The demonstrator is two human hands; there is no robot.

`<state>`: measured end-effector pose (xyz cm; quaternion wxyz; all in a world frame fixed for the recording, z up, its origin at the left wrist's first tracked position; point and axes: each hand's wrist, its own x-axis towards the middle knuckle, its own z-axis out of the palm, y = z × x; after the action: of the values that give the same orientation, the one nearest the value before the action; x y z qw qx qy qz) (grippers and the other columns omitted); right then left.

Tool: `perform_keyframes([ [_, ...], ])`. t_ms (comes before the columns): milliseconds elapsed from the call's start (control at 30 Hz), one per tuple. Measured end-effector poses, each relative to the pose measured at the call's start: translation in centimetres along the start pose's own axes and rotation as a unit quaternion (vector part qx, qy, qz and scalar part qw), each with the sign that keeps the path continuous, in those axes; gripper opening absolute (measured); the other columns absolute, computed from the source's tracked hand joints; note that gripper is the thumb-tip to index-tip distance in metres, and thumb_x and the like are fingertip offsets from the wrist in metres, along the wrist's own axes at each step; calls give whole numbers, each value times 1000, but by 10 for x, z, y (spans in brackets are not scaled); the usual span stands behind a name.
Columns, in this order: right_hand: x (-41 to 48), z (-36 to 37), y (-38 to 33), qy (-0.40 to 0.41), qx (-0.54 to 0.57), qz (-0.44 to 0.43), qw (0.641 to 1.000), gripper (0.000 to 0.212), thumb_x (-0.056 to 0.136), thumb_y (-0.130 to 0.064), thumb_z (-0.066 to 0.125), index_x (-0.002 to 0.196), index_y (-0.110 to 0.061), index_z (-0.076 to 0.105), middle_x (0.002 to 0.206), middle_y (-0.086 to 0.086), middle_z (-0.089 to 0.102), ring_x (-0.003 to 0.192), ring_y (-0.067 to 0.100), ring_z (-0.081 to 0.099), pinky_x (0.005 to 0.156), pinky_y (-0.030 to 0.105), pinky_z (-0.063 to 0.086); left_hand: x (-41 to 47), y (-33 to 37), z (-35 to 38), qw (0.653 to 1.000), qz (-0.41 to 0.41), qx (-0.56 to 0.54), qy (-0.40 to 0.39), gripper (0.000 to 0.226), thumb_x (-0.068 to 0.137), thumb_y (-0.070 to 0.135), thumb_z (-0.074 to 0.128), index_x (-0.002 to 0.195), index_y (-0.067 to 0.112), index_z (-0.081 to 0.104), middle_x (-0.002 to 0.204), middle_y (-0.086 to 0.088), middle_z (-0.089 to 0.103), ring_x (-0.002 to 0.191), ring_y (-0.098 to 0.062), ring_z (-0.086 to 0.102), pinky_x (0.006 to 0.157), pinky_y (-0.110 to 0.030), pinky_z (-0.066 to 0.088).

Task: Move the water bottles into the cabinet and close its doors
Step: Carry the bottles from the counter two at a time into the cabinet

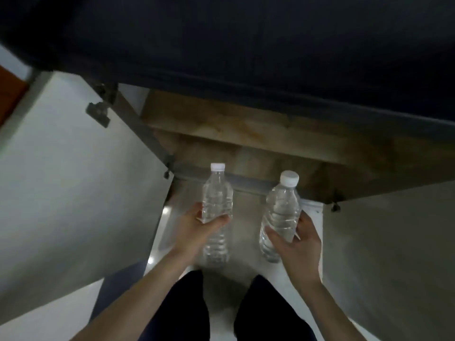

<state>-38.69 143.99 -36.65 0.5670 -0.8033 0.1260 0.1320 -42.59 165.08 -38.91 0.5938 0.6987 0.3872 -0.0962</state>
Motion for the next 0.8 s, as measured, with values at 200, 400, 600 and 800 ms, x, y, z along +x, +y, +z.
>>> perform_keyframes([
  [200, 109, 52, 145, 3, -2, -38, 999, 60, 68, -14, 88, 121, -26, 63, 112, -12, 70, 96, -1, 66, 85, 20, 51, 149, -98, 59, 999, 38, -12, -19, 26, 73, 25, 85, 95, 23, 72, 84, 5, 76, 70, 0, 70, 62, -14, 50],
  [400, 206, 108, 245, -6, 3, -110, 994, 50, 66, -4, 88, 109, -22, 69, 94, -16, 75, 86, -3, 69, 67, 5, 49, 278, -162, 101, 993, 111, -28, -23, 21, 73, 17, 85, 92, 15, 74, 84, -1, 77, 80, -16, 73, 67, -21, 54],
  [600, 251, 133, 264, -19, 8, -187, 982, 46, 67, -16, 88, 108, -27, 69, 96, -11, 75, 86, 5, 71, 73, 20, 55, 331, -165, 115, 982, 177, -48, -53, 24, 72, 18, 86, 93, 17, 74, 84, 4, 78, 77, -11, 73, 61, -15, 52],
  [800, 267, 143, 236, -36, 41, -183, 982, 35, 72, -9, 84, 101, -24, 71, 89, -7, 77, 81, 11, 74, 71, 27, 59, 344, -135, 116, 985, 161, -32, -48, 30, 69, 32, 86, 93, 19, 73, 82, 8, 77, 78, -10, 73, 71, -26, 56],
])
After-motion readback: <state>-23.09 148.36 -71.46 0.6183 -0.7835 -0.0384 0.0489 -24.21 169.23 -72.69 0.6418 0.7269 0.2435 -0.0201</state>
